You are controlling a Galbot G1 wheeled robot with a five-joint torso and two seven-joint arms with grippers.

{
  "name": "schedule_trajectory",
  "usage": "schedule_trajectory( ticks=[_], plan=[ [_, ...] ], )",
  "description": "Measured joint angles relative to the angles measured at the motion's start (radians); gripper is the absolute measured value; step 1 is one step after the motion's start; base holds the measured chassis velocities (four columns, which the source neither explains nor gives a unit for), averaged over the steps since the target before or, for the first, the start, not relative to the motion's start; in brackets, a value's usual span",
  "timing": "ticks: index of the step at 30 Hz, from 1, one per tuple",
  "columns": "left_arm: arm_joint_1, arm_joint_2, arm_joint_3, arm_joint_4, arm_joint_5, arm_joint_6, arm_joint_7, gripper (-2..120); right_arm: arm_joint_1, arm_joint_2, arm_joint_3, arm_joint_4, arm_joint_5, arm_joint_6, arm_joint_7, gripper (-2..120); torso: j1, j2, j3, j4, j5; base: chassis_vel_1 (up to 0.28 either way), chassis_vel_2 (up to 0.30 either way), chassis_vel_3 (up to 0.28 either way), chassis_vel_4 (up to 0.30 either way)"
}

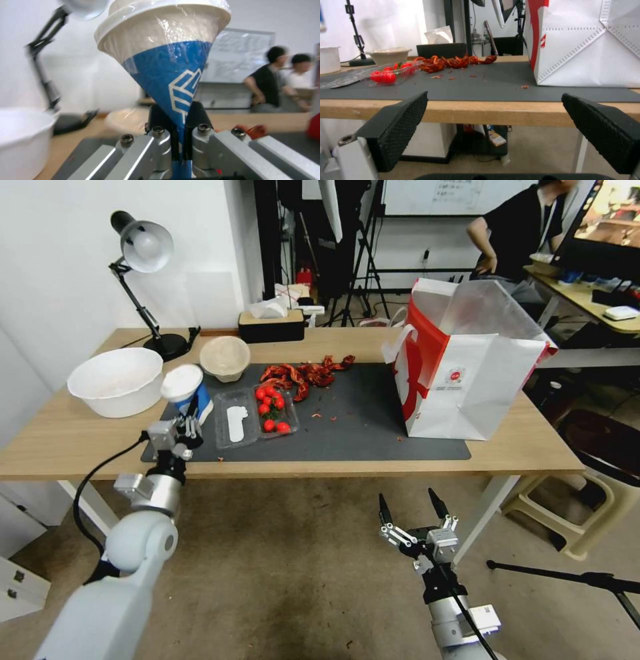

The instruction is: Pick up the trash from the table and place it into the takeout bag.

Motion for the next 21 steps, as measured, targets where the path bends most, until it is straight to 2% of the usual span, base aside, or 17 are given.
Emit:
schedule_trajectory(
  ticks=[2, 3, 5, 6, 9, 10, 11, 12, 13, 14, 17, 18, 20, 21],
  plan=[
    [-0.033, 0.025, 0.017, -0.001, -0.028, 0.000, 0.019, 0, -0.002, -0.001, 0.002, 0.003, 0.000, 0.000, 0.000, 100, 0.000, 0.000, 0.000, 0.0000, 0.0001, 0.000, 0.000, 0.000, 0.000],
    [-0.088, 0.059, 0.048, -0.002, -0.068, 0.003, 0.044, 0, -0.005, -0.002, 0.005, 0.007, -0.001, 0.000, 0.000, 100, 0.000, 0.000, 0.000, -0.0001, 0.0002, 0.000, 0.000, 0.000, 0.000],
    [-0.162, 0.095, 0.096, 0.004, -0.113, 0.015, 0.058, 0, -0.012, 0.000, 0.006, 0.012, -0.004, 0.000, -0.001, 100, 0.000, 0.000, 0.000, -0.0003, 0.0003, 0.000, 0.000, 0.000, 0.000],
    [-0.162, 0.095, 0.096, 0.004, -0.113, 0.015, 0.058, 0, -0.012, 0.000, 0.006, 0.012, -0.004, 0.000, -0.001, 100, 0.000, 0.000, 0.000, -0.0003, 0.0003, 0.000, 0.000, 0.000, 0.000],
    [-0.328, 0.138, 0.213, 0.041, -0.198, 0.043, 0.076, 0, -0.021, 0.007, 0.006, 0.018, -0.015, 0.002, -0.004, 100, 0.000, 0.000, 0.000, -0.0002, 0.0001, 0.000, 0.000, 0.000, 0.000],
    [-0.328, 0.138, 0.213, 0.041, -0.198, 0.043, 0.076, 0, -0.021, 0.007, 0.006, 0.018, -0.015, 0.002, -0.004, 100, 0.000, 0.000, 0.000, -0.0002, 0.0001, 0.000, 0.000, 0.000, 0.000],
    [-0.383, 0.141, 0.255, 0.057, -0.210, 0.051, 0.077, 0, -0.022, 0.009, 0.006, 0.018, -0.019, 0.002, -0.004, 100, 0.000, 0.000, 0.000, 0.0004, 0.0002, 0.000, 0.000, 0.000, 0.000],
    [-0.438, 0.141, 0.300, 0.076, -0.217, 0.058, 0.081, 0, -0.023, 0.014, 0.006, 0.020, -0.023, 0.002, -0.005, 100, 0.000, 0.000, 0.000, -0.0001, 0.0004, 0.000, 0.000, 0.000, 0.000],
    [-0.495, 0.137, 0.344, 0.102, -0.225, 0.064, 0.082, 0, -0.024, 0.017, 0.006, 0.021, -0.026, 0.002, -0.004, 100, 0.000, 0.000, 0.000, -0.0002, 0.0004, 0.000, 0.000, 0.000, 0.000],
    [-0.495, 0.137, 0.344, 0.102, -0.225, 0.064, 0.082, 0, -0.024, 0.017, 0.006, 0.021, -0.026, 0.002, -0.004, 100, 0.000, 0.000, 0.000, -0.0002, 0.0004, 0.000, 0.000, 0.000, 0.000],
    [-0.701, 0.073, 0.502, 0.198, -0.286, 0.076, 0.078, 0, -0.029, 0.030, 0.007, 0.026, -0.036, 0.001, -0.005, 100, 0.000, 0.000, 0.000, -0.0004, 0.0005, 0.000, 0.000, 0.000, 0.000],
    [-0.701, 0.073, 0.502, 0.198, -0.286, 0.076, 0.078, 0, -0.029, 0.030, 0.007, 0.026, -0.036, 0.001, -0.005, 100, 0.000, 0.000, 0.000, -0.0004, 0.0005, 0.000, 0.000, 0.000, 0.000],
    [-0.818, 0.007, 0.574, 0.258, -0.318, 0.082, 0.072, 0, -0.033, 0.036, 0.010, 0.029, -0.042, 0.000, -0.005, 100, 0.000, 0.000, 0.000, 0.0002, 0.0004, 0.000, 0.000, 0.000, 0.000],
    [-0.866, -0.029, 0.601, 0.281, -0.330, 0.085, 0.070, 0, -0.035, 0.039, 0.010, 0.031, -0.044, -0.002, -0.005, 100, 0.000, 0.000, 0.000, -0.0004, 0.0007, 0.000, 0.000, 0.000, 0.000]
  ],
)
